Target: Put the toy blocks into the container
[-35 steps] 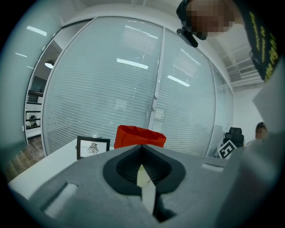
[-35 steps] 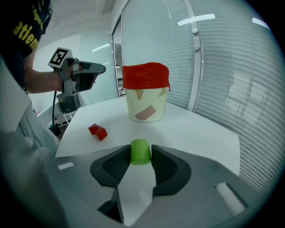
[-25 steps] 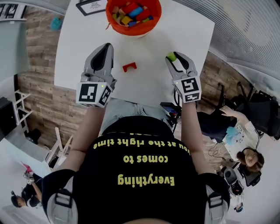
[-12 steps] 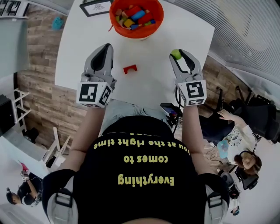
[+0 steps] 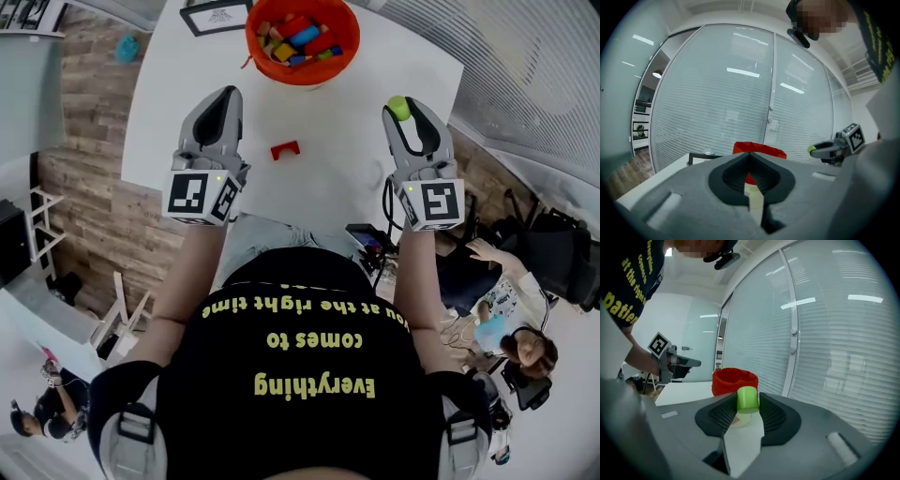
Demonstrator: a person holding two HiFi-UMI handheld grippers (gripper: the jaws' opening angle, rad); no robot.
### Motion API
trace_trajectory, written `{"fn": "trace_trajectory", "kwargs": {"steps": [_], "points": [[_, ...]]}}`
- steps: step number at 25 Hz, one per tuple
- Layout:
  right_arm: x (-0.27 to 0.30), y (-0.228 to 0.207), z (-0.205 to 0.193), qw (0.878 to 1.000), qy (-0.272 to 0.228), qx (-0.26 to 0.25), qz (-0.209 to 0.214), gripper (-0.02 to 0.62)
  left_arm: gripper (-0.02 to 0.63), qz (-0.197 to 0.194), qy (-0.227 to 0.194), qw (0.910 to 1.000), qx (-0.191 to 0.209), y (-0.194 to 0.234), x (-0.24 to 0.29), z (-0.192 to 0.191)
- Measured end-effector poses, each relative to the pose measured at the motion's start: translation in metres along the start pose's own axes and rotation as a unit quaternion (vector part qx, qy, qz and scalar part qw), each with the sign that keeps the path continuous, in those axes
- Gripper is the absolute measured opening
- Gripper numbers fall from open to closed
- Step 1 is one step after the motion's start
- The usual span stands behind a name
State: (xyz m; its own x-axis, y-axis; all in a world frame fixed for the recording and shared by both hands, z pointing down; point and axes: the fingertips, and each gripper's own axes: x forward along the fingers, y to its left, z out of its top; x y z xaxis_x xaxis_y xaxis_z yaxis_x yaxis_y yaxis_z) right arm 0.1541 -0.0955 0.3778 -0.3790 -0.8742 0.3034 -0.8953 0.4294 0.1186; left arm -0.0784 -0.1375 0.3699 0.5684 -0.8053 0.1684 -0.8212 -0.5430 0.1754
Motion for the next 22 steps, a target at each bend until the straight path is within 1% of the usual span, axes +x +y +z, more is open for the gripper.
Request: {"fn": "trace_trajectory", "kwargs": {"steps": [4,9,17,22], "points": [[-0.001,-0.008,0.025,1.0,-0.023,-0.011,-0.01,0.153,0.0,0.001,-0.006,1.0,0.0,0.003,0.0,0.005],[-0.001,-0.009,0.046,0.999,-0.044,-0.017,-0.01,0.153,0.0,0.008,-0.012,0.9999,0.003,0.011,-0.004,0.01],[0.014,0.004,0.064,0.998,-0.065,-0.019,0.01,0.153,0.0,0.032,-0.014,0.9993,0.008,0.03,-0.017,0.014],[0.029,0.016,0.076,0.996,-0.075,-0.029,0.027,0.153,-0.001,0.041,-0.017,0.999,0.008,0.037,-0.022,0.016]]}}
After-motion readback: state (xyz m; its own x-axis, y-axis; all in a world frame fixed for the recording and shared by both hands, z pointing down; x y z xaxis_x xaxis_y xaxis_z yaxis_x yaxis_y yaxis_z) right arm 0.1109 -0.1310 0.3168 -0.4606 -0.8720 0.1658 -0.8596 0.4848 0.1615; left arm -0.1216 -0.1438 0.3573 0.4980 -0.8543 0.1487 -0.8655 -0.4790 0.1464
